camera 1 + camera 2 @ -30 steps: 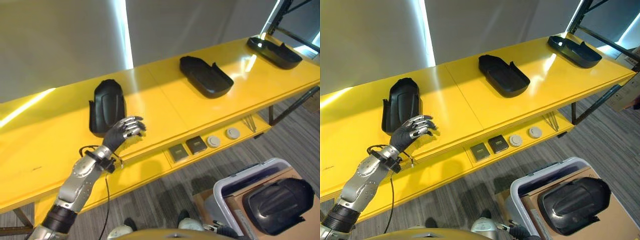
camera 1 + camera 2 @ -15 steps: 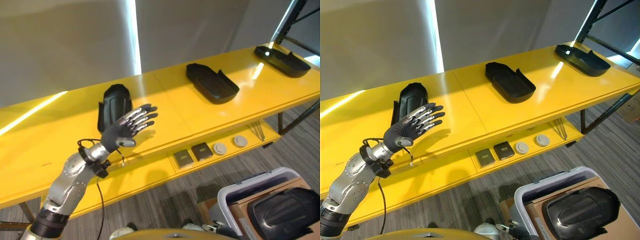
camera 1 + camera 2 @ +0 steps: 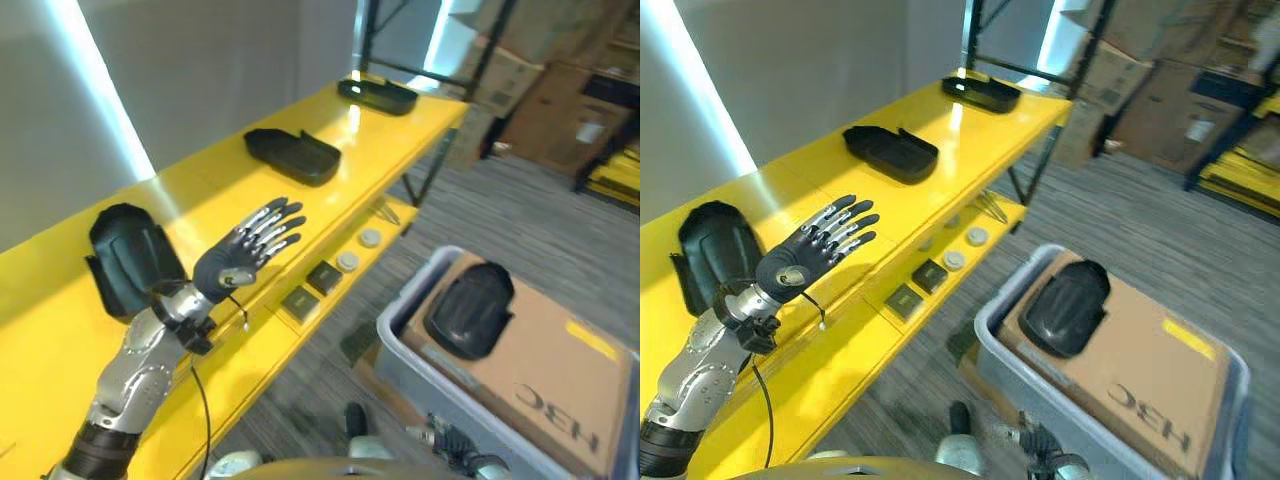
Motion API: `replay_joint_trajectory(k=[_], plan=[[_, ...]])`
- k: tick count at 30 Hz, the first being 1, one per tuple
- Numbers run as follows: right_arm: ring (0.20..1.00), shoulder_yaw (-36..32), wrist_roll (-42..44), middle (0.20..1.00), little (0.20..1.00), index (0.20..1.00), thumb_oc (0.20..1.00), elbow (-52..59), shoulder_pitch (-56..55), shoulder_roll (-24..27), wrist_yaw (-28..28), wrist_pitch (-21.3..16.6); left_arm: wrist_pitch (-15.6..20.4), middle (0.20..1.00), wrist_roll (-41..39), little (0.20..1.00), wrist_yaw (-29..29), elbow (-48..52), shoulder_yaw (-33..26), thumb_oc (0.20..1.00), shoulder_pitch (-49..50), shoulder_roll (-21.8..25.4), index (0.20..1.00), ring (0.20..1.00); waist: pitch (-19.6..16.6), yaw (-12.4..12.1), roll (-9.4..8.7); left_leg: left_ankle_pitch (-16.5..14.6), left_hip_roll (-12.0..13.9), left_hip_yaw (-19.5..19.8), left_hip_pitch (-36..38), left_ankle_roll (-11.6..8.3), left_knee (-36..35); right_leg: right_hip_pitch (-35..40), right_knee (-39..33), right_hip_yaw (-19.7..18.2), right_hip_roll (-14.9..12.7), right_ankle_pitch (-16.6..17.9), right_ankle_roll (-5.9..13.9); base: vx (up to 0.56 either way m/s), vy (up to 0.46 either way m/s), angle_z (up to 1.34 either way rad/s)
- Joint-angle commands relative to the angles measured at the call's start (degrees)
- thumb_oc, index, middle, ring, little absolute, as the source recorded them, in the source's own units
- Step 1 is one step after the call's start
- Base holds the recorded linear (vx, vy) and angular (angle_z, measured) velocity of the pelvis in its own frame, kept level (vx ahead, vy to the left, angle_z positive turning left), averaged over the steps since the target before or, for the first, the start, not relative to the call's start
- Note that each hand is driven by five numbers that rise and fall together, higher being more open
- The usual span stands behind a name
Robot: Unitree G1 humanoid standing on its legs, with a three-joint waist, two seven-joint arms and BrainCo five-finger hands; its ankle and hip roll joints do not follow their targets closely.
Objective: Move parts from the plastic box to the shelf.
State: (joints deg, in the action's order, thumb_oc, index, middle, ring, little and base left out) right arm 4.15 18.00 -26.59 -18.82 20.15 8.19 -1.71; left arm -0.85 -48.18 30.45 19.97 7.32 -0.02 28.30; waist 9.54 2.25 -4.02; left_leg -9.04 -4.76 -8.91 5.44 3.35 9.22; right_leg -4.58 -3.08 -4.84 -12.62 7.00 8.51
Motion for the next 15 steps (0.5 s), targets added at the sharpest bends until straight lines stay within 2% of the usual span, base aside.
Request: replay_joint_trajectory(k=[1, 2, 3, 4, 6, 8, 10, 12, 13, 15], plan=[[1.000, -3.0, 3.7, 1.000, 1.000, 1.000, 1.000, 2.6, 2.3, 2.4, 1.3, -6.1, 3.1, 1.000, -1.4, 1.000, 0.7, 0.5, -1.7, 1.000, -2.7, -0.5, 1.000, 1.000, 2.7, 1.0, 2.40, -4.5, 0.5, 1.3, 0.5, 0.55, 3.8, 2.7, 0.9, 5.9, -1.2, 2.6, 4.86, -0.19, 0.169, -0.97], [1.000, -3.2, 4.1, 1.000, 1.000, 1.000, 1.000, 2.9, 2.2, 2.4, 1.3, -6.6, 3.0, 1.000, -1.6, 1.000, 0.8, 0.5, -1.7, 1.000, -2.8, -0.5, 1.000, 1.000, 2.8, 1.0, 2.41, -4.5, 0.5, 1.2, 0.7, 0.60, 3.8, 2.7, 0.8, 6.1, -1.4, 2.7, 4.95, -0.16, 0.133, -0.53], [1.000, -4.6, 4.8, 1.000, 1.000, 1.000, 1.000, 6.9, 1.9, 2.3, 1.9, -6.7, 3.2, 1.000, -1.7, 1.000, 0.2, 0.5, -1.7, 1.000, -3.0, -0.5, 1.000, 1.000, 3.2, 1.2, 2.39, -4.6, 0.1, -0.4, 1.2, 0.81, 3.5, 2.0, 0.2, 8.3, -2.7, 4.1, 5.44, -0.21, 0.137, -0.61], [1.000, -6.1, 7.4, 1.000, 1.000, 1.000, 1.000, 12.4, 2.1, 2.3, 1.1, -6.6, 3.4, 1.000, -1.1, 1.000, -0.5, 1.0, -1.8, 1.000, -2.6, -0.8, 1.000, 1.000, 3.5, 0.9, 2.52, -4.9, -0.2, -2.7, 2.1, 1.07, 2.7, 0.9, 0.1, 12.7, -4.6, 6.3, 6.00, -0.25, 0.148, -0.58], [1.000, -7.3, 9.3, 1.000, 1.000, 1.000, 1.000, 17.2, 3.7, 2.2, -1.3, -6.7, 3.0, 1.000, -1.1, 1.000, -0.4, 1.6, -2.4, 1.000, -1.6, -0.7, 1.000, 1.000, 3.4, -0.2, 2.55, -4.9, -0.4, -5.9, 3.1, 1.35, 0.9, -1.2, 1.2, 18.6, -6.5, 9.1, 6.49, -0.18, 0.078, -1.09], [1.000, -7.6, 10.5, 1.000, 1.000, 1.000, 1.000, 21.6, 6.1, 1.9, -5.3, -6.0, 2.5, 1.000, -0.9, 1.000, -0.5, 2.3, -3.0, 1.000, -0.8, -1.0, 1.000, 1.000, 3.1, -1.6, 3.40, -5.4, 0.1, -8.9, 4.3, 1.71, -1.2, -2.1, 4.7, 24.3, -7.5, 9.8, 6.49, -0.13, 0.037, -1.20], [1.000, -7.9, 10.6, 1.000, 1.000, 1.000, 1.000, 23.4, 7.5, 1.7, -8.0, -5.5, 1.9, 1.000, -0.7, 1.000, -0.3, 2.5, -3.0, 1.000, -0.9, -1.3, 1.000, 1.000, 2.8, -2.0, 3.63, -5.1, 0.0, -10.2, 4.4, 2.26, -2.2, -2.4, 7.0, 26.0, -8.4, 9.7, 6.49, -0.11, 0.023, -1.11], [1.000, -8.2, 9.6, 1.000, 1.000, 1.000, 1.000, 25.4, 10.4, 1.5, -11.7, -2.8, 1.7, 1.000, -0.5, 1.000, -1.2, 2.1, -2.4, 1.000, -2.0, -1.3, 1.000, 1.000, 2.2, -2.4, 4.41, -4.4, -0.3, -11.4, 4.1, 3.61, -4.3, -2.3, 14.2, 27.6, -9.7, 8.9, 6.49, -0.10, 0.029, -0.86], [1.000, -8.3, 9.7, 1.000, 1.000, 1.000, 1.000, 27.4, 12.1, 1.3, -13.7, -2.3, 1.3, 1.000, -0.7, 1.000, -2.4, 2.2, -2.0, 1.000, -2.7, -1.4, 1.000, 1.000, 1.6, -2.4, 5.25, -3.9, -0.3, -12.5, 3.8, 4.73, -5.6, -2.3, 19.5, 28.0, -10.3, 6.3, 6.44, -0.08, -0.006, -0.35], [1.000, -8.7, 9.6, 1.000, 1.000, 1.000, 1.000, 29.9, 13.5, 1.0, -16.2, -0.2, 1.3, 1.000, -0.3, 1.000, -3.9, 2.0, -1.6, 1.000, -2.7, -1.8, 1.000, 1.000, 0.7, -2.8, 5.77, -2.6, 0.2, -14.2, 3.4, 4.73, -7.2, -0.4, 20.1, 29.9, -10.0, 2.8, 5.81, -0.02, -0.099, -0.32]])
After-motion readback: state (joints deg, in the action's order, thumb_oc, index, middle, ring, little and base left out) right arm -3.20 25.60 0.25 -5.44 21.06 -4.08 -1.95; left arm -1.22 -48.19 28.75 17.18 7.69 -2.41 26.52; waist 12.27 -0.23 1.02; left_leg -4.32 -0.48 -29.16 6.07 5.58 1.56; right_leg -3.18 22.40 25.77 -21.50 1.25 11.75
